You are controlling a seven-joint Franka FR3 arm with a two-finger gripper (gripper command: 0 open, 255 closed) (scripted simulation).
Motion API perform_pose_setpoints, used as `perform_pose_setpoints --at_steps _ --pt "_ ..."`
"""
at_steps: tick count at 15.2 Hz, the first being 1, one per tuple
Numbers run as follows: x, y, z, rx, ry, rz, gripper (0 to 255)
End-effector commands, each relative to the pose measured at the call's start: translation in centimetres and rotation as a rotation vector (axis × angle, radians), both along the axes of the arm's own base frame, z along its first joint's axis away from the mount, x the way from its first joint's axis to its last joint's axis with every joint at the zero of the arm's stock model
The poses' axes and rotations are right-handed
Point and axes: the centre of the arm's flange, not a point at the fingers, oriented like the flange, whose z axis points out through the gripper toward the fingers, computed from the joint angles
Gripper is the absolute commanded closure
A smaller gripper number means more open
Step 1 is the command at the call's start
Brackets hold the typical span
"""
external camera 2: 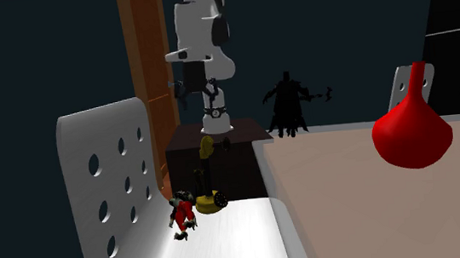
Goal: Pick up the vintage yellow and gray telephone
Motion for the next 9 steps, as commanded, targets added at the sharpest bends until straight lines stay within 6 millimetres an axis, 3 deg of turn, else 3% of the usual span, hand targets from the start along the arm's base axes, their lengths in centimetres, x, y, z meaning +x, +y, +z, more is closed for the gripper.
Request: perform_pose_setpoints --at_steps 1,9 --pt "0.8 -0.9 -2.8 0.011 0.007 -0.010 0" --pt "3.3 -3.2 -13.0 0.058 0.037 -0.048 0"
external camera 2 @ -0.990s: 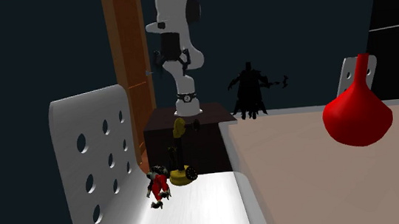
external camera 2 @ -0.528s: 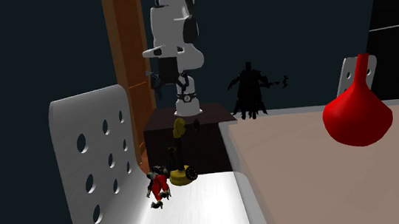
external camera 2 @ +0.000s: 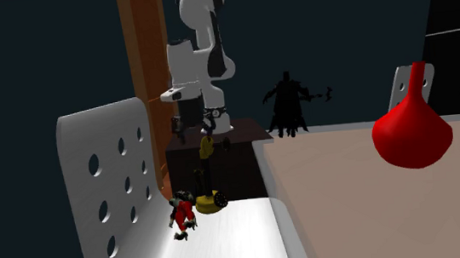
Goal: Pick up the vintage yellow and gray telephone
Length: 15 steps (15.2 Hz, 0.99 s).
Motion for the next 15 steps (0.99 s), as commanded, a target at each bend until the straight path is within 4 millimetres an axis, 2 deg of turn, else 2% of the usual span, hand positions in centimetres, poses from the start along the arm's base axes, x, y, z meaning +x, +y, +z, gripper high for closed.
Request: perform_pose_setpoints --at_steps 1,5,13,15 --pt "0.6 -0.7 -2.7 0.011 0.007 -0.011 0" --pt "1.6 -1.7 -7.9 0.034 0.022 -0.029 0" --pt "1.7 -1.8 -12.3 0.036 0.023 -0.031 0" --pt "1.7 -1.8 -12.3 0.036 0.023 -0.031 0"
